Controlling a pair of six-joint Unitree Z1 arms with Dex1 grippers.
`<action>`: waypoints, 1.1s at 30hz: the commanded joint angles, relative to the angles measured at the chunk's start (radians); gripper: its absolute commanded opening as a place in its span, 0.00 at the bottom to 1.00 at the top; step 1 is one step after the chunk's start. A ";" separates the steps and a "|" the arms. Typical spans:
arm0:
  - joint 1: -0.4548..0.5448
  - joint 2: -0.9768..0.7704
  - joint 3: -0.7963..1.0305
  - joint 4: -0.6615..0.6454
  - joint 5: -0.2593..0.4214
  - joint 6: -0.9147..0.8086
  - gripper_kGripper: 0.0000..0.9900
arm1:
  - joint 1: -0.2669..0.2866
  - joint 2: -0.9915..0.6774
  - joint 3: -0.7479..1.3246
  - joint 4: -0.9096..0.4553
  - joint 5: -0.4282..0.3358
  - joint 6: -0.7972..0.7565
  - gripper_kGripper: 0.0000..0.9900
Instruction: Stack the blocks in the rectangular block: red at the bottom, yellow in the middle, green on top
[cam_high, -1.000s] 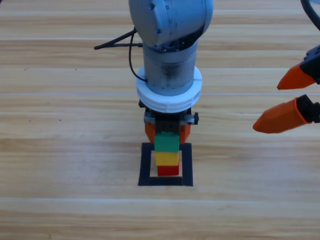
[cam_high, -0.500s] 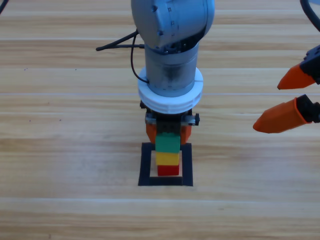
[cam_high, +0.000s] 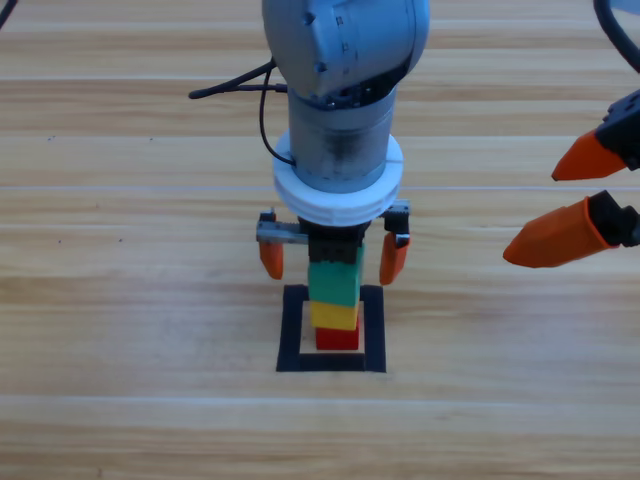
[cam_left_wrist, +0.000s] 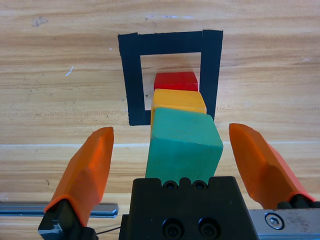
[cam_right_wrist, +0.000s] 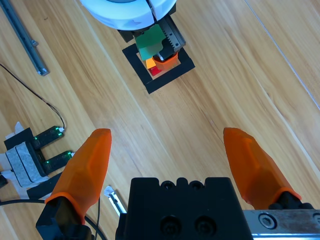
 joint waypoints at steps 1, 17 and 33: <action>-0.041 -0.088 0.012 0.007 0.032 -0.033 1.00 | -0.033 0.057 0.024 -0.018 -0.007 -0.005 1.00; -0.214 -0.720 0.642 -0.271 0.273 -0.022 1.00 | -0.033 0.060 0.023 -0.018 -0.007 -0.005 1.00; -0.205 -1.059 1.282 -0.971 0.144 0.602 1.00 | -0.033 0.063 0.023 -0.018 -0.010 -0.005 1.00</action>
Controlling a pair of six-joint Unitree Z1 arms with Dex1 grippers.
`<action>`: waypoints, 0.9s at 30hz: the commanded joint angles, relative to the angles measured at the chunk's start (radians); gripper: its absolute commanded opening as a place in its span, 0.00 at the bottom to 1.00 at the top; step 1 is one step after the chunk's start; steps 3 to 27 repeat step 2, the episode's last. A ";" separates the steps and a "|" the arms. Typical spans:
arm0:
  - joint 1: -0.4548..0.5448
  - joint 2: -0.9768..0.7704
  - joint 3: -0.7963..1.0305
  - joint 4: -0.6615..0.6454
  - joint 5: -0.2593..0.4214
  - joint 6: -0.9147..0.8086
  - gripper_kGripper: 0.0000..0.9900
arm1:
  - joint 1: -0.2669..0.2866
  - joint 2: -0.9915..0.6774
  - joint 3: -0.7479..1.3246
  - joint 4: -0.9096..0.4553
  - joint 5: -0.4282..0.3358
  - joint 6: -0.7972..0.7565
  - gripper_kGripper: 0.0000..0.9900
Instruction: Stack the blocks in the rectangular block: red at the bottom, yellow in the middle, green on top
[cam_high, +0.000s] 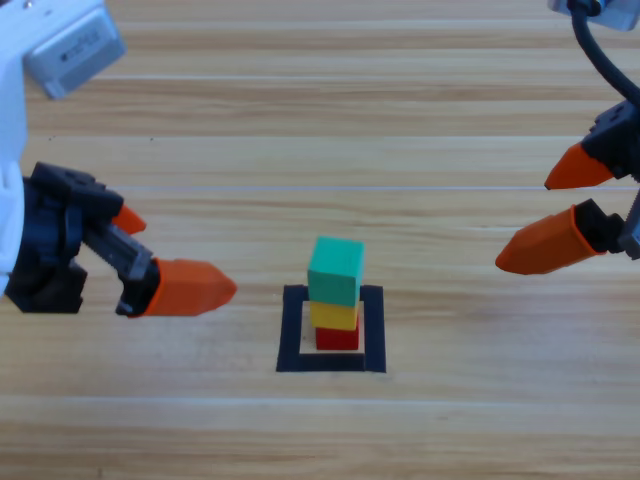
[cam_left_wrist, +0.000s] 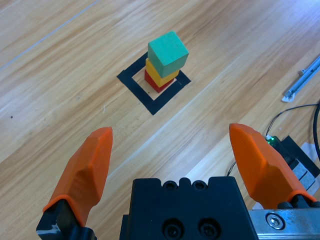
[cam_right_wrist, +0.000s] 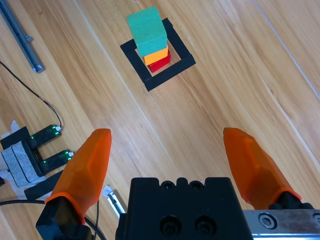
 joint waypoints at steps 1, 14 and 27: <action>-0.013 -0.027 0.033 -0.020 -0.010 0.012 1.00 | -0.031 0.036 0.022 -0.015 -0.010 -0.005 1.00; -0.013 -0.033 0.042 -0.028 -0.010 0.011 1.00 | -0.031 0.036 0.022 -0.015 -0.010 -0.005 1.00; -0.013 -0.033 0.042 -0.028 -0.010 0.011 1.00 | -0.031 0.036 0.022 -0.015 -0.010 -0.005 1.00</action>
